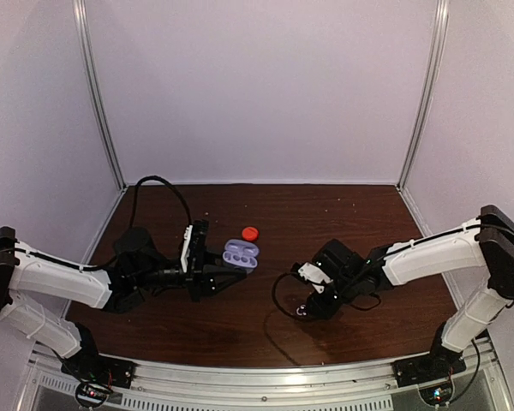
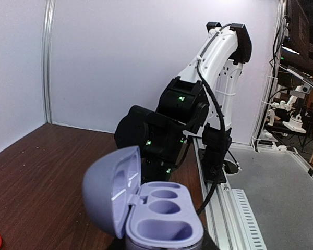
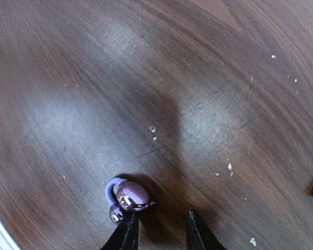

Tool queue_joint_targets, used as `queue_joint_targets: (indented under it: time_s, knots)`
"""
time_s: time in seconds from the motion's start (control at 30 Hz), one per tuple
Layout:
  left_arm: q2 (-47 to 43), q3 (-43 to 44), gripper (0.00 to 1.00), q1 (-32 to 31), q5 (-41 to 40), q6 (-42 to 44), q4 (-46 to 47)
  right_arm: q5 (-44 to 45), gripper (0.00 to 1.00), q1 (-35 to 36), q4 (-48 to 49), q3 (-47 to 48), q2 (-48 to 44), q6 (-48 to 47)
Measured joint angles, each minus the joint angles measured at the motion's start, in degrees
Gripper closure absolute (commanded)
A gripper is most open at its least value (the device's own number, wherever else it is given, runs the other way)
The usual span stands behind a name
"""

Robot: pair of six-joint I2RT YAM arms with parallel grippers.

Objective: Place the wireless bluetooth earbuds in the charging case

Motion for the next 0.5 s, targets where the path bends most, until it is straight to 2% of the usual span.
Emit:
queue_joint_targets:
  time_s: [0.27, 0.5]
  knots:
    - [-0.09, 0.00, 1.00, 0.00, -0.52, 0.33, -0.50, 1.03, 0.64, -1.07, -0.44, 3.61, 2.60, -2.08]
    - [-0.48, 0.00, 1.00, 0.00, -1.42, 0.63, -1.05, 1.09, 0.62, -0.92, -2.34, 4.96, -0.31, -2.82]
